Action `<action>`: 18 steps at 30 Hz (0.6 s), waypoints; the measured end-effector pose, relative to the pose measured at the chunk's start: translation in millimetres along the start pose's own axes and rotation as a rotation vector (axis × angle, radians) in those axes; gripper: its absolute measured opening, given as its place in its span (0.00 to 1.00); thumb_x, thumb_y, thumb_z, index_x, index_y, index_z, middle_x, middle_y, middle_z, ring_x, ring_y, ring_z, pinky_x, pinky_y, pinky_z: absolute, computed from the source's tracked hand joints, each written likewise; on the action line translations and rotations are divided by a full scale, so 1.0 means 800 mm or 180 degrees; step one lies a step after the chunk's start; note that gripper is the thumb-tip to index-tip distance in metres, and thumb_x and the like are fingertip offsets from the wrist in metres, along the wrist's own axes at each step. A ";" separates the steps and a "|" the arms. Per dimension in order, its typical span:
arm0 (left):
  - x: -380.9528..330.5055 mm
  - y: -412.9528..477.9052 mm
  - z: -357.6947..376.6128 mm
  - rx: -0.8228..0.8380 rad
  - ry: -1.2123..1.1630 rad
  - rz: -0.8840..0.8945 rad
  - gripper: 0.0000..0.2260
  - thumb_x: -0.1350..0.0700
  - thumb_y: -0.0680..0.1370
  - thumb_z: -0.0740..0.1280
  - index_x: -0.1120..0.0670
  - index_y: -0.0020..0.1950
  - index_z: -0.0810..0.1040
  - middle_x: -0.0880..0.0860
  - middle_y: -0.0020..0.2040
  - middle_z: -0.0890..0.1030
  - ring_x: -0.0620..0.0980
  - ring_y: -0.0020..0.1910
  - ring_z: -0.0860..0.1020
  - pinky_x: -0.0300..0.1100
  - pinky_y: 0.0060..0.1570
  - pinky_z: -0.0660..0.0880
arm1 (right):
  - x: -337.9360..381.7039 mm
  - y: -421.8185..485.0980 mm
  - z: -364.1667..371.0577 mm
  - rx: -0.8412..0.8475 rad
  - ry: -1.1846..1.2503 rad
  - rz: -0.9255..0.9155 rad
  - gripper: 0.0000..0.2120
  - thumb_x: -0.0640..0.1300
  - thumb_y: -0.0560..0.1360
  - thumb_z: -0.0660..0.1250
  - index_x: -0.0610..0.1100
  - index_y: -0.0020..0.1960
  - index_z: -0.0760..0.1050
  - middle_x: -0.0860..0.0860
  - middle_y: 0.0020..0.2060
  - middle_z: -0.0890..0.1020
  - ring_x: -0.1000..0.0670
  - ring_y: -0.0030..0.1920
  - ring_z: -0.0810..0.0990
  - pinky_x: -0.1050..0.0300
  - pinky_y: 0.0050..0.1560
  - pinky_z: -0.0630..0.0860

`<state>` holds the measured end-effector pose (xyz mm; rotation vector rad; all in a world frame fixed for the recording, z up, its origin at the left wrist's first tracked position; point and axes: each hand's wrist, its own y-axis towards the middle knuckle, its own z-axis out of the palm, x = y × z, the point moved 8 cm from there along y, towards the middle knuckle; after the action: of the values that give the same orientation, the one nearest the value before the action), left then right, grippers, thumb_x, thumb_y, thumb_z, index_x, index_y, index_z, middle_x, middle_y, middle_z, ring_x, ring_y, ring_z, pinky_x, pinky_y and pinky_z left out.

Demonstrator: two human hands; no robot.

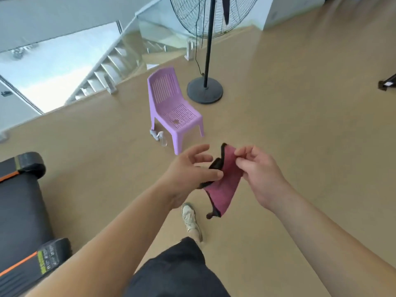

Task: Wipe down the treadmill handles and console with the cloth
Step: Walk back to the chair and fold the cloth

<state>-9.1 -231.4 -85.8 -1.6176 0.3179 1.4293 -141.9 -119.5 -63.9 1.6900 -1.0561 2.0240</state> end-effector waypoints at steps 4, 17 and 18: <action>-0.025 0.110 0.001 0.0139 0.0201 -0.0499 0.31 0.61 0.64 0.81 0.57 0.66 0.79 0.61 0.57 0.84 0.53 0.46 0.83 0.47 0.47 0.77 | 0.042 0.132 -0.013 0.0054 0.0463 0.0321 0.11 0.30 0.77 0.61 0.43 0.46 0.77 0.48 0.37 0.81 0.48 0.40 0.79 0.57 0.42 0.75; -0.239 0.382 0.050 -0.1099 0.1494 0.0311 0.04 0.48 0.82 0.66 0.46 0.49 0.77 0.50 0.44 0.84 0.54 0.41 0.84 0.50 0.35 0.83 | 0.168 0.469 -0.109 0.0339 -0.1030 0.0003 0.11 0.35 0.75 0.65 0.48 0.50 0.82 0.53 0.44 0.88 0.53 0.48 0.85 0.57 0.49 0.82; -0.246 0.399 0.045 -0.1326 0.1507 0.0329 0.05 0.46 0.82 0.66 0.45 0.48 0.76 0.48 0.44 0.84 0.53 0.42 0.83 0.48 0.35 0.81 | 0.172 0.493 -0.111 0.0445 -0.1211 -0.0027 0.11 0.36 0.74 0.64 0.48 0.49 0.82 0.53 0.43 0.88 0.51 0.48 0.86 0.54 0.50 0.83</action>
<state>-315.1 -448.9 -54.5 -2.3149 0.3950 1.2251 -495.8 -357.9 -72.7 2.2106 -1.0330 1.8507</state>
